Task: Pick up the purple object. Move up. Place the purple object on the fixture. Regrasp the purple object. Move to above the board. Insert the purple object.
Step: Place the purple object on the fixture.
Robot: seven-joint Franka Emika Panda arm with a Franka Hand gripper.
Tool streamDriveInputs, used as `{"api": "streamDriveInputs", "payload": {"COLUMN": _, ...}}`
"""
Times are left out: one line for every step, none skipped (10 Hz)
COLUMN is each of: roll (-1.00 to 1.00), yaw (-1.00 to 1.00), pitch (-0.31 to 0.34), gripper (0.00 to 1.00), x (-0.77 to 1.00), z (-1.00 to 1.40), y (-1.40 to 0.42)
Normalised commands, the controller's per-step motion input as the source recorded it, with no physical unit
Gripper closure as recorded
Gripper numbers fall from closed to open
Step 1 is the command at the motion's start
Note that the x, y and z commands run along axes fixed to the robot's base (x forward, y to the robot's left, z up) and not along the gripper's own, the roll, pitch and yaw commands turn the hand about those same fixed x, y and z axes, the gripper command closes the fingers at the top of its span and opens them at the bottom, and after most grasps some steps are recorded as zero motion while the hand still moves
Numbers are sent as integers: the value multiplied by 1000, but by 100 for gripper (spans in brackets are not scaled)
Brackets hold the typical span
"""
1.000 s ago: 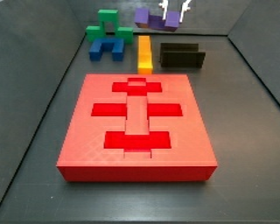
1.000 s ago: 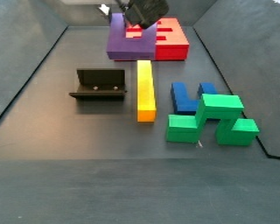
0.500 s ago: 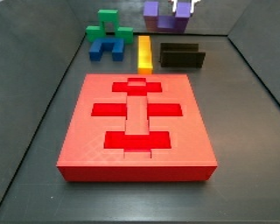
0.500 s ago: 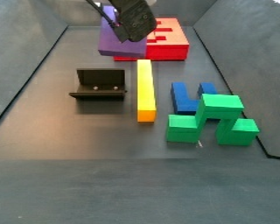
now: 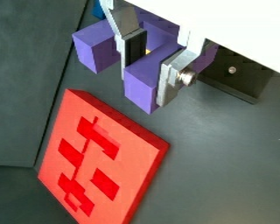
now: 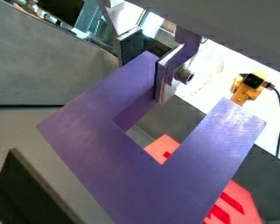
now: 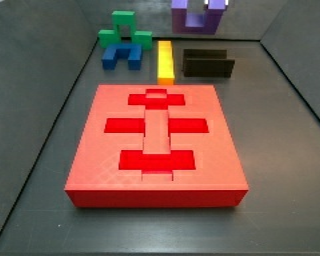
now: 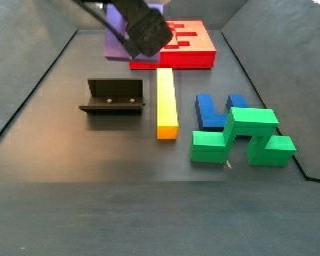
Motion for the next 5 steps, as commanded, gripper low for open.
{"api": "streamDriveInputs", "payload": {"roll": -11, "yaw": -3, "pitch": 0, "gripper": 100, "x": 1000, "z": -249, "y": 74}}
{"api": "streamDriveInputs", "payload": {"roll": -97, "yaw": -3, "pitch": 6, "gripper": 100, "x": 1000, "z": -66, "y": 131}}
{"api": "streamDriveInputs", "payload": {"roll": -131, "yaw": 0, "pitch": 31, "gripper": 100, "x": 1000, "z": 0, "y": 149}}
{"api": "streamDriveInputs", "payload": {"roll": -149, "yaw": 0, "pitch": 0, "gripper": 100, "x": 949, "z": 0, "y": 189}}
{"api": "streamDriveInputs", "payload": {"roll": -149, "yaw": 0, "pitch": 0, "gripper": 100, "x": 823, "z": -57, "y": 186}}
